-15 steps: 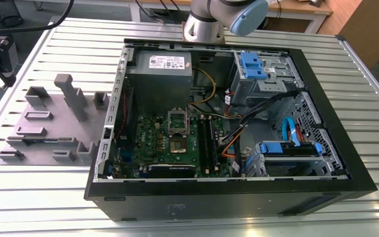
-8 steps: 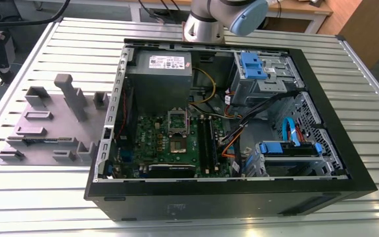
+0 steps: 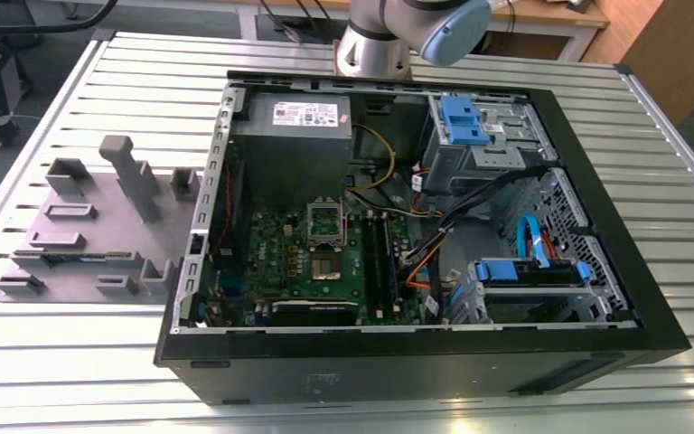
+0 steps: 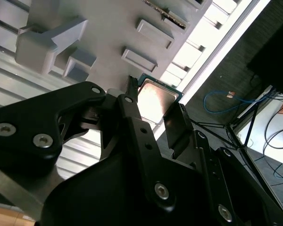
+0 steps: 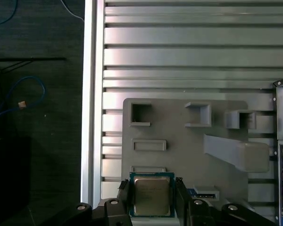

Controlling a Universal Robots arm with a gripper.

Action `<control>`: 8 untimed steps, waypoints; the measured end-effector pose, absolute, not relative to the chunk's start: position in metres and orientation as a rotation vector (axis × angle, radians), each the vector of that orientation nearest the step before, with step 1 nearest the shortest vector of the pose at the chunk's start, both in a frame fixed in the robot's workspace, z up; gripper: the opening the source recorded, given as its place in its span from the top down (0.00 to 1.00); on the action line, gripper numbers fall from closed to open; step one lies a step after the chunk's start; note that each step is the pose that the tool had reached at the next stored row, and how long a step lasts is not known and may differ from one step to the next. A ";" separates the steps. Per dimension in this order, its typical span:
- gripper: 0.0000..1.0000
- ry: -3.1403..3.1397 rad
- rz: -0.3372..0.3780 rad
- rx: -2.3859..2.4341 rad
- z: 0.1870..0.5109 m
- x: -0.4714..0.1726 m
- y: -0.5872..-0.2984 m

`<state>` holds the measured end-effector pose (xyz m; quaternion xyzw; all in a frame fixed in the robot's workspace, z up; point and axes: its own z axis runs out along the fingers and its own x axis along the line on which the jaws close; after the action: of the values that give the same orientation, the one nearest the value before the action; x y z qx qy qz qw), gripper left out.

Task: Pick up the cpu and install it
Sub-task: 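Pick up the cpu and move it towards the insertion slot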

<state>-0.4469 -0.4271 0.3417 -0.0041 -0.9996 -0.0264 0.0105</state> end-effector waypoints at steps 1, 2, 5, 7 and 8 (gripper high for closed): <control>0.53 -3.119 -0.082 -0.013 0.343 -0.447 -0.427; 0.53 -3.119 -0.082 -0.013 0.343 -0.447 -0.427; 0.53 -3.119 -0.082 -0.013 0.345 -0.447 -0.427; 0.53 -3.120 -0.082 -0.013 0.346 -0.447 -0.427; 0.53 -3.119 -0.082 -0.013 0.346 -0.447 -0.427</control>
<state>-0.4469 -0.4271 0.3462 -0.0041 -0.9996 -0.0264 0.0105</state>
